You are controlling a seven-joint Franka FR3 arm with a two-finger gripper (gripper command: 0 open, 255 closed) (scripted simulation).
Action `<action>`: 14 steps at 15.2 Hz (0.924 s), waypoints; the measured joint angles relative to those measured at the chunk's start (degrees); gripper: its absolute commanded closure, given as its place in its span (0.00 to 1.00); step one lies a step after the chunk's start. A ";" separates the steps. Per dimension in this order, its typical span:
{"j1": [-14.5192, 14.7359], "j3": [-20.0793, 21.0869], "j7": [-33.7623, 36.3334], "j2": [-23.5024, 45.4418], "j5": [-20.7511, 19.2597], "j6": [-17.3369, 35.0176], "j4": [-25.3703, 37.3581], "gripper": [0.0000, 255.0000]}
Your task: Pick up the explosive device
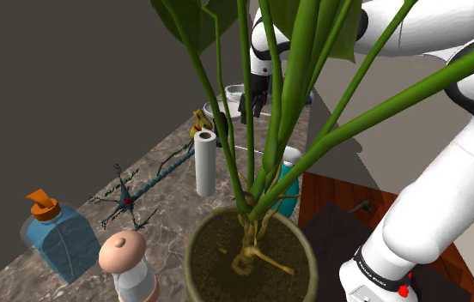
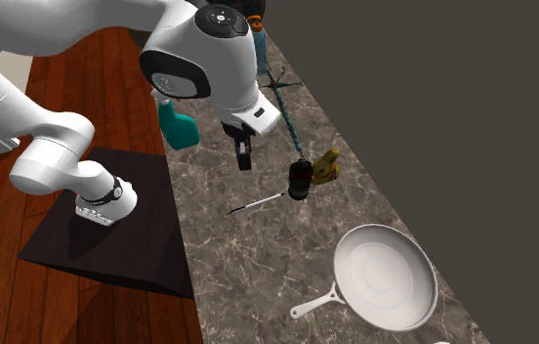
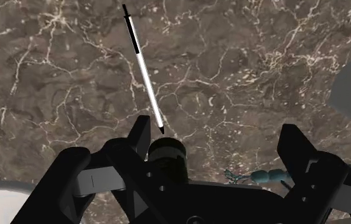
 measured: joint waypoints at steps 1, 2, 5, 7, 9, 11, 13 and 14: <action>-0.10 -0.15 -0.47 2.32 0.10 -0.13 2.43 0.00; -0.13 -0.20 -0.74 4.47 0.23 -0.12 4.61 0.00; -0.28 -0.30 -1.56 11.68 0.56 -1.00 12.79 0.00; -0.41 -0.33 -2.04 15.88 0.80 -2.01 18.06 0.00; -0.21 -0.09 -1.86 20.94 0.94 -3.37 24.62 0.00; -0.47 -0.19 -2.37 23.38 1.06 -3.51 27.17 0.00; -0.45 -0.17 -2.51 24.30 1.09 -2.49 27.05 0.00; -0.46 -0.17 -2.63 24.47 1.12 -1.84 26.57 0.00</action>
